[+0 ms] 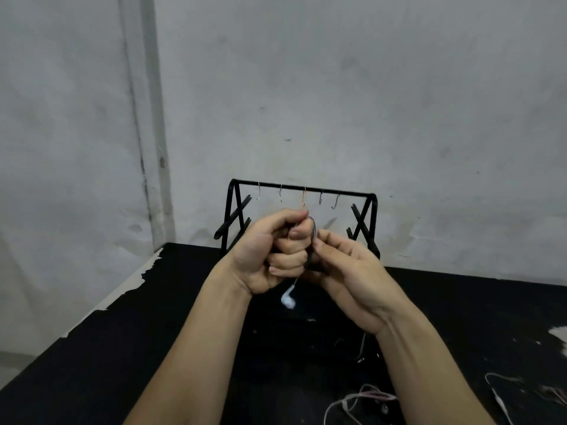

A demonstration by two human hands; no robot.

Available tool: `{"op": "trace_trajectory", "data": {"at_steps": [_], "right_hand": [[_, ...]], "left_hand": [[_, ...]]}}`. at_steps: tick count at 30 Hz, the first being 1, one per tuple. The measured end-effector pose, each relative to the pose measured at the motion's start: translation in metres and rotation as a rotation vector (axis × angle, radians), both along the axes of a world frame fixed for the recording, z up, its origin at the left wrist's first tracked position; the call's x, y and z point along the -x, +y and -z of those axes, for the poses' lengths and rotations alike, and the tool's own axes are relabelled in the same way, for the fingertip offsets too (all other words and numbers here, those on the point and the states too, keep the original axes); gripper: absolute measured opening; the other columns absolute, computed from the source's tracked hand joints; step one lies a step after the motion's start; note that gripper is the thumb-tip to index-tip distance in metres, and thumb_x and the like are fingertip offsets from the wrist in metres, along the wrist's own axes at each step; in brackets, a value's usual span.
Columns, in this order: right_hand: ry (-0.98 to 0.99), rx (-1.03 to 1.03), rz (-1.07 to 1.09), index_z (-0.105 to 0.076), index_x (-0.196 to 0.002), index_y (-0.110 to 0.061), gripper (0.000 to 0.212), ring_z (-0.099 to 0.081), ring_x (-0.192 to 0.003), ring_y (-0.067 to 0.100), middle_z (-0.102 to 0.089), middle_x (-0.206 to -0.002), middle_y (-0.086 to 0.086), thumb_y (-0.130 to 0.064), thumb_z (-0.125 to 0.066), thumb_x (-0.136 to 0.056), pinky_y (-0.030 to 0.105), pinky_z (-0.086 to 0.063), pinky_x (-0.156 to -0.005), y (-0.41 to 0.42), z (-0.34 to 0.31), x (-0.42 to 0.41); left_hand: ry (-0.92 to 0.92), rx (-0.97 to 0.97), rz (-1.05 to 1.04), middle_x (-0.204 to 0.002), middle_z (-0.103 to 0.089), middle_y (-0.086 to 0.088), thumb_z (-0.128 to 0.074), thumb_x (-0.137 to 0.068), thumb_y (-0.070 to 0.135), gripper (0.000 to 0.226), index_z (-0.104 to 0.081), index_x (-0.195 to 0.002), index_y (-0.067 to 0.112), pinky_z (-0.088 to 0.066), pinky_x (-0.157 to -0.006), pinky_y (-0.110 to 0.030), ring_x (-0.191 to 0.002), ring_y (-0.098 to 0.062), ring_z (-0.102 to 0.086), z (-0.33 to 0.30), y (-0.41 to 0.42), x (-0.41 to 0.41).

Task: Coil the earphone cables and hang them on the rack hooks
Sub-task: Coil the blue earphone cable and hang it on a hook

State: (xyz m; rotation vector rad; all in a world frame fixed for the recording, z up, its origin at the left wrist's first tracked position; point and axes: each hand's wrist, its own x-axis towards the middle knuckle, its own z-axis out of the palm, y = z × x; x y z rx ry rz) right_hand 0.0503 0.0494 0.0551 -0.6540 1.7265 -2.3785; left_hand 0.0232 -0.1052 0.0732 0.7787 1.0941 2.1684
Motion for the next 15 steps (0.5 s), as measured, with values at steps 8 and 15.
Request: {"op": "trace_trajectory", "data": {"at_steps": [8, 15], "right_hand": [[-0.011, 0.030, -0.035, -0.062, -0.110, 0.012, 0.037, -0.052, -0.092, 0.025, -0.061, -0.095, 0.016, -0.021, -0.064, -0.093, 0.038, -0.042, -0.086, 0.000, 0.000, 0.002], [-0.184, 0.168, -0.182, -0.049, -0.122, 0.021, 0.053, -0.040, -0.072, 0.015, -0.041, -0.080, 0.009, -0.021, -0.056, -0.092, 0.046, -0.038, -0.093, -0.001, -0.008, -0.001]], "left_hand": [[0.048, -0.025, 0.098, -0.046, -0.017, 0.009, -0.065, -0.086, 0.033, 0.034, -0.046, -0.061, 0.020, -0.020, -0.031, -0.013, -0.031, -0.006, -0.015, 0.002, -0.006, 0.000], [0.021, 0.062, -0.092, -0.039, -0.026, 0.009, -0.056, -0.085, 0.031, 0.034, -0.046, -0.056, 0.017, -0.018, -0.032, -0.014, -0.028, -0.003, -0.018, -0.004, -0.010, -0.003]]}}
